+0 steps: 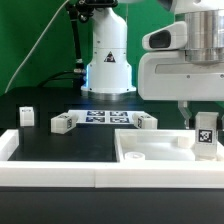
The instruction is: Assemble one leg
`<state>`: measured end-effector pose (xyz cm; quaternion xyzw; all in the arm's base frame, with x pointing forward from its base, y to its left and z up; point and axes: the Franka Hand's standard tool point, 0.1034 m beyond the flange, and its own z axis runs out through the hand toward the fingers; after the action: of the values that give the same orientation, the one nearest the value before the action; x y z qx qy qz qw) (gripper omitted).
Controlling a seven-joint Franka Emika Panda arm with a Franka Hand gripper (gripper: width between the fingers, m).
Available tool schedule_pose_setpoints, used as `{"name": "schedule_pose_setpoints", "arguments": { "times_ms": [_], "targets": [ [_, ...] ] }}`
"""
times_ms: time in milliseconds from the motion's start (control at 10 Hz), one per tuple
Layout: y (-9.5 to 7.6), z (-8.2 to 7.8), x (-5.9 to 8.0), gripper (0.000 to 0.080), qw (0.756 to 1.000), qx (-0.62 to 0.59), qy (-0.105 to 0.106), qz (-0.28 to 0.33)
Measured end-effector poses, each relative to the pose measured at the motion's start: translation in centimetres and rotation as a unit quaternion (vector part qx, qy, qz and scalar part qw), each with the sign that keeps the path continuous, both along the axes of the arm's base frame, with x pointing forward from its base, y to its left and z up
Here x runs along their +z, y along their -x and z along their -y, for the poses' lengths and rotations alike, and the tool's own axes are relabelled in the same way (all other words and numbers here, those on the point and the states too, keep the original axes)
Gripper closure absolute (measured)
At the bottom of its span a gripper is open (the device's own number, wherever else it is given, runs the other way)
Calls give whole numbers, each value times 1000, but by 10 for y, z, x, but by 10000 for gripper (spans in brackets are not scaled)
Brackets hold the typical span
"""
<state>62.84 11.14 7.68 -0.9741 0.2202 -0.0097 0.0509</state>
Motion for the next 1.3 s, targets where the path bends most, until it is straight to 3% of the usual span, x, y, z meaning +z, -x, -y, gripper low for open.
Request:
{"name": "schedule_pose_setpoints", "arguments": {
  "times_ms": [200, 600, 1100, 1300],
  "targets": [
    [0, 0, 0, 508, 1000, -13, -1, -1],
    [4, 2, -2, 508, 964, -266, -21, 2],
    [7, 3, -3, 506, 861, -507, -43, -26],
    [8, 1, -3, 506, 802, -594, -49, -41]
  ]
}}
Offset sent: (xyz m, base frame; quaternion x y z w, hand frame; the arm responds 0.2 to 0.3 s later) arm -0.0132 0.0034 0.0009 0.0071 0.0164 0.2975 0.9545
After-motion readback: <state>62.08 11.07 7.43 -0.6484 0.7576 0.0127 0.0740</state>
